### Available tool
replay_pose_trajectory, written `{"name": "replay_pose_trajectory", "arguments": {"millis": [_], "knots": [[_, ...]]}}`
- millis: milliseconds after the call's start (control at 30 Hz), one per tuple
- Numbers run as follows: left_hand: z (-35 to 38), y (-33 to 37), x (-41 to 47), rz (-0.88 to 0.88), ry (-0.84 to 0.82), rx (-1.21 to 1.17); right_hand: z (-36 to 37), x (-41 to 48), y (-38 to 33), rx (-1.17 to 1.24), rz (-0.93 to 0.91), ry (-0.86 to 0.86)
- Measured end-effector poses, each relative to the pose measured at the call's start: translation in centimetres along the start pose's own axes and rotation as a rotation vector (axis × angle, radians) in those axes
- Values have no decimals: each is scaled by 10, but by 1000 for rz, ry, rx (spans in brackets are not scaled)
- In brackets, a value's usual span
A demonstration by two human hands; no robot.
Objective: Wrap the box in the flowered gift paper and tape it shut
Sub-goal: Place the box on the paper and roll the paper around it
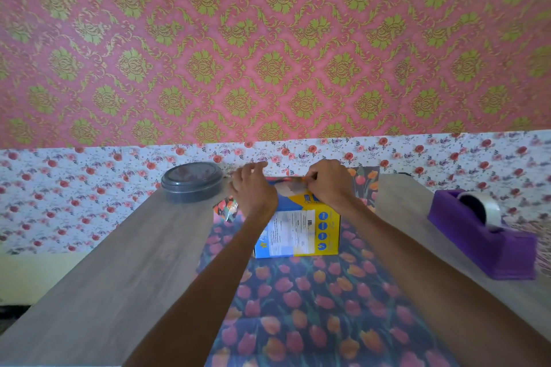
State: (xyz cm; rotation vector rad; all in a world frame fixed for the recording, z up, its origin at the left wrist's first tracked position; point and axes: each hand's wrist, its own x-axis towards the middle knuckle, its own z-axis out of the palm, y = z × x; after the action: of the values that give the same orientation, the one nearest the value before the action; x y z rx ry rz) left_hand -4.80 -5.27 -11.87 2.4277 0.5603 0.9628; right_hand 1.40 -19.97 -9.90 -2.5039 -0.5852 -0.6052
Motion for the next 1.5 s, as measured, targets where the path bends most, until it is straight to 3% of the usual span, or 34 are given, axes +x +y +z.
{"name": "replay_pose_trajectory", "arguments": {"millis": [100, 200, 467, 600, 700, 900, 1067, 1233, 1500], "knots": [[-2, 2, 10, 212, -230, 188, 5, 4, 1, -38, -16, 2], [-5, 4, 15, 191, -322, 170, 7, 6, 0, -75, -23, 12], [6, 1, 12, 146, -101, 168, 5, 5, 4, -89, -26, 30], [6, 4, 8, 160, -69, 200, 2, 5, 1, -437, -108, -33], [4, 7, 6, 190, -30, 278, -2, 1, -1, -525, -146, -72], [0, 7, 3, 232, -8, 260, -9, -14, 6, -435, -236, -235], [-9, -11, 1, 356, -141, 180, -13, -24, 25, -335, -296, -341], [-3, -43, 1, 351, -226, -164, -11, -30, 34, -493, -402, -186], [-5, -36, -12, 318, -111, -108, -12, -35, 33, -430, -369, -130]]}}
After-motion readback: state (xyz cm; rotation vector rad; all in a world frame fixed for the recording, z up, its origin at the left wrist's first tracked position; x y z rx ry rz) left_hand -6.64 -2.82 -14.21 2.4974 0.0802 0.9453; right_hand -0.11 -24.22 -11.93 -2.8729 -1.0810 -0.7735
